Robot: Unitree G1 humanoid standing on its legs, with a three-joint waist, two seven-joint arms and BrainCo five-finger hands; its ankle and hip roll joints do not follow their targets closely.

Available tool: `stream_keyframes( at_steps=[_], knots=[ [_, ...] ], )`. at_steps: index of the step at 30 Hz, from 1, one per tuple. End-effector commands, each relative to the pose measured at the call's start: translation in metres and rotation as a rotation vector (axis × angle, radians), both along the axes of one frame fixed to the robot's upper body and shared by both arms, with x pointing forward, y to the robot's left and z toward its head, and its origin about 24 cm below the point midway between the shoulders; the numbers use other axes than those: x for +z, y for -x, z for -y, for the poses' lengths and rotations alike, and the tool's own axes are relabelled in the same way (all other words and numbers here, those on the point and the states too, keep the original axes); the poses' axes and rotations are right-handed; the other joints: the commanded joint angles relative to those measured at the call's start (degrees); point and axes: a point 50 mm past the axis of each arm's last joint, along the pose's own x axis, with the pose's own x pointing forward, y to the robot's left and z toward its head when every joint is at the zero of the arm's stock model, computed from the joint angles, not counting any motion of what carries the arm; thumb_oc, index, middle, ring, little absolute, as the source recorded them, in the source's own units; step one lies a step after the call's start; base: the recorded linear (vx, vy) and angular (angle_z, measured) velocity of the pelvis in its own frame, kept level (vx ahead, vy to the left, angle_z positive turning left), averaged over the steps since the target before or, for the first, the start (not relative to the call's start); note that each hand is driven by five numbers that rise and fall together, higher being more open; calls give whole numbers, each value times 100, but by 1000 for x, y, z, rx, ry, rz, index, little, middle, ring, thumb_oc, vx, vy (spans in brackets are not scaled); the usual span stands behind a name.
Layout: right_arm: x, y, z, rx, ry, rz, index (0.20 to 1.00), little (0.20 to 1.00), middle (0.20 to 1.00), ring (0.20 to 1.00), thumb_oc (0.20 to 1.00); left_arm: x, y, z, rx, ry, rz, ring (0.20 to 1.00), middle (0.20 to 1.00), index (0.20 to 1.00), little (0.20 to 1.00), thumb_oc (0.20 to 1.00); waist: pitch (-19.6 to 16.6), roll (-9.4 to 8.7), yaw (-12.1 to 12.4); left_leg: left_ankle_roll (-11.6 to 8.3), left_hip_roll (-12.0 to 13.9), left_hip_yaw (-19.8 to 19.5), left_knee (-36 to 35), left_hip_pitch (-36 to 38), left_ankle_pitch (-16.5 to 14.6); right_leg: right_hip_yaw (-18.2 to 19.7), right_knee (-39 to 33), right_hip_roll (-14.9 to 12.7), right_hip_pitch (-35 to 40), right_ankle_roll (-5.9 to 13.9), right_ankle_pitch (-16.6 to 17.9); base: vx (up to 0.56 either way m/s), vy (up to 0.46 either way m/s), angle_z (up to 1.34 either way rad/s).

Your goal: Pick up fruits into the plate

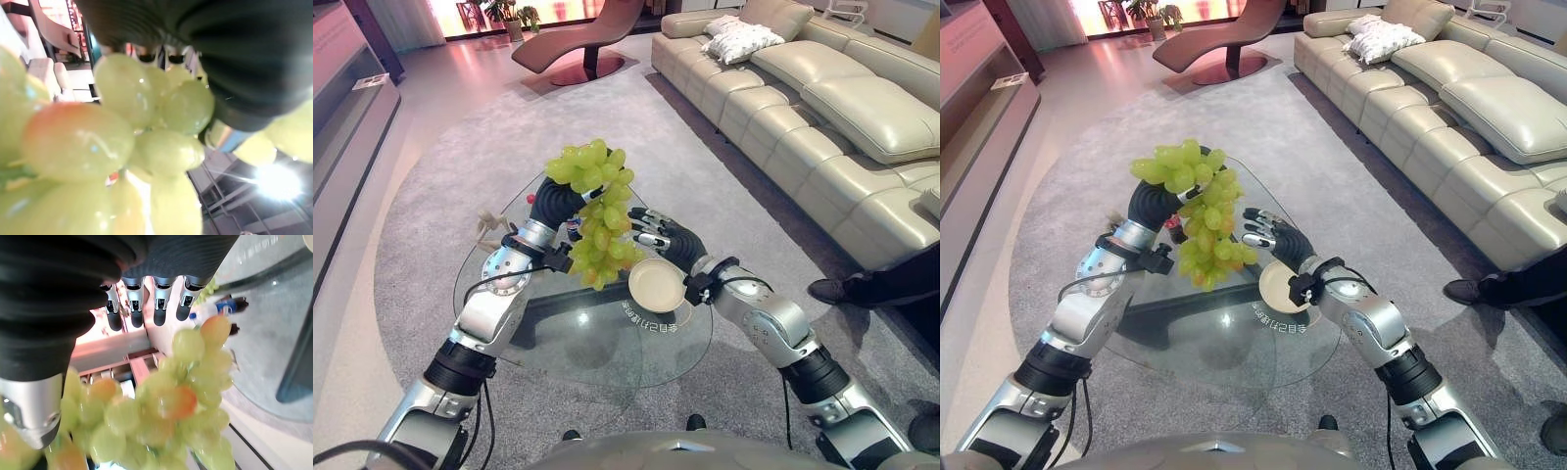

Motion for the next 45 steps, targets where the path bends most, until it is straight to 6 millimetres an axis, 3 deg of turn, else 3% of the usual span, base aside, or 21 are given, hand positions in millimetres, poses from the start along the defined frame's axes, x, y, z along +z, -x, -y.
stream_keyframes(
  at_steps=[1,10,18,24,29,37,38,39,45],
  knots=[
    [45,4,-29,162,-122,140,1000,1000,1000,1000,1000,36,-17,5,-4,-43,153,200,200,200,200,200,-42,-141,-43,58,9,105,125,-16,-463,-540,346,-228,304,121,-570,0,0,0],
    [43,12,-56,278,-123,86,1000,1000,1000,1000,1000,41,-17,32,-99,-47,151,200,200,200,200,200,-49,-156,-71,83,8,61,121,23,-474,-432,341,-181,338,105,-602,0,0,0],
    [48,19,-72,358,-152,80,1000,1000,1000,1000,1000,32,-10,64,-224,-41,96,200,200,200,200,200,-30,-193,-73,126,-14,-7,132,25,-516,-358,362,-159,340,105,-636,0,0,0],
    [53,22,-82,384,-183,70,1000,1000,1000,1000,1000,28,-8,77,-266,-45,74,200,200,200,200,200,-21,-213,-60,148,-8,8,131,46,-535,-349,360,-164,340,114,-631,0,0,0],
    [61,21,-89,343,-233,99,1000,1000,1000,1000,1000,20,-6,87,-271,-38,35,200,200,200,200,200,-21,-217,-51,154,-6,22,136,71,-549,-335,335,-176,345,135,-599,2,-2,-2],
    [76,11,-79,150,-308,196,1000,1000,1000,1000,1000,13,-6,84,-234,5,-16,200,200,200,200,200,-17,-180,-55,147,-5,74,141,69,-551,-340,276,-228,318,176,-523,0,3,-4],
    [76,11,-79,140,-316,201,805,805,805,805,805,13,-6,85,-235,13,-18,200,200,200,200,200,-6,-174,-56,150,-8,78,148,68,-551,-339,284,-230,311,177,-520,0,0,0],
    [78,11,-79,124,-328,209,200,200,200,200,200,12,-4,86,-239,18,-21,200,200,200,200,200,6,-165,-56,156,-14,80,157,63,-554,-337,285,-232,305,177,-518,0,0,0],
    [88,15,-85,128,-354,261,200,200,200,200,200,12,-1,95,-270,27,-39,200,200,200,200,200,46,-146,-45,181,-47,90,171,71,-586,-335,246,-257,313,187,-492,0,0,0]
  ],
)
